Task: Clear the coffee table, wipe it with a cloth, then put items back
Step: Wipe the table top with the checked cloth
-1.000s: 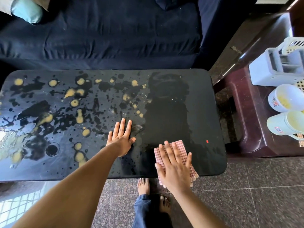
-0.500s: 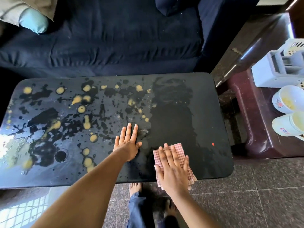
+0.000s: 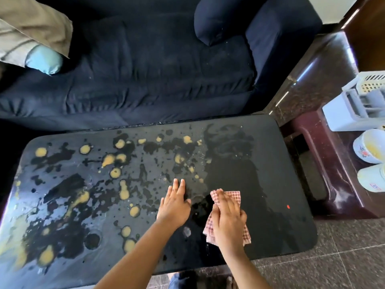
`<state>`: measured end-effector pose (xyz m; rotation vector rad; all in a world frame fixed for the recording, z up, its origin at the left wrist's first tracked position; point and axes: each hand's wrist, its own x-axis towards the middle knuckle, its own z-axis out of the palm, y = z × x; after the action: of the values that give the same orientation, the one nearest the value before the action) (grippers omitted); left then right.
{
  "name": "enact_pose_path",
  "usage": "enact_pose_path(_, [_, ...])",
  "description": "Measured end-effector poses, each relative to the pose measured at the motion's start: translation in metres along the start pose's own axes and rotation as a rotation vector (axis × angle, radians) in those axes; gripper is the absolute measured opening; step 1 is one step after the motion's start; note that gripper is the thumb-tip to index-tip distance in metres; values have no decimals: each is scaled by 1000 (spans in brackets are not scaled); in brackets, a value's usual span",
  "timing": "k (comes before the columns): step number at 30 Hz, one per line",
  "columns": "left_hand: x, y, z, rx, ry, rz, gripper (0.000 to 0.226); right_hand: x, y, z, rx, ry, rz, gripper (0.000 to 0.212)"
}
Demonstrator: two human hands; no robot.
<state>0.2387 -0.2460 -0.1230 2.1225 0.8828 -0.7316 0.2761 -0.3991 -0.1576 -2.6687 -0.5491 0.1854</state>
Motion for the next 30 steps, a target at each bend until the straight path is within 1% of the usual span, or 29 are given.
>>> enact_pose_path(2, [9,-2,-25,35,99,46,64,35,-13,-10,81,105,67,48])
enact_pose_path(3, [15,-2,-37,71,141,66,65,54,-17,-15,96,126,70,50])
enact_pose_path(4, [23,-3,-49,115,173,81,66,73,-22,-19,92,129,60,50])
enact_pose_path(6, [41,-5,-72,199,207,97,69,111,-27,-20,56,96,29,43])
enact_pose_path(8, [61,-5,-92,283,208,95,73,147,-32,-15,18,36,3,41])
enact_pose_path(13, [107,0,-123,417,163,112,78,222,-51,10,-85,-92,-98,44])
enact_pose_path(16, [127,-3,-133,426,141,87,74,242,-59,33,-186,-179,-41,51])
enact_pose_path(18, [135,-5,-133,439,98,68,71,242,-69,51,-249,-210,26,58])
enact_pose_path(19, [136,-6,-132,442,76,60,69,239,-79,58,-257,-222,23,60])
enact_pose_path(20, [136,-7,-130,441,64,56,68,236,-91,64,-258,-234,-27,61])
enact_pose_path(22, [137,-7,-128,435,54,54,70,231,-106,69,-280,-283,-194,63])
enact_pose_path(24, [138,-7,-130,428,37,52,72,237,-98,62,-323,-335,-324,63])
enact_pose_path(25, [137,-8,-131,429,28,50,73,241,-84,58,-342,-338,-336,63])
enact_pose_path(26, [137,-9,-132,432,23,48,74,246,-70,52,-349,-324,-303,62])
enact_pose_path(28, [136,-10,-131,442,18,53,78,250,-49,44,-343,-285,-152,63])
enact_pose_path(30, [136,-11,-127,430,19,52,81,251,-50,44,-317,-256,-42,64])
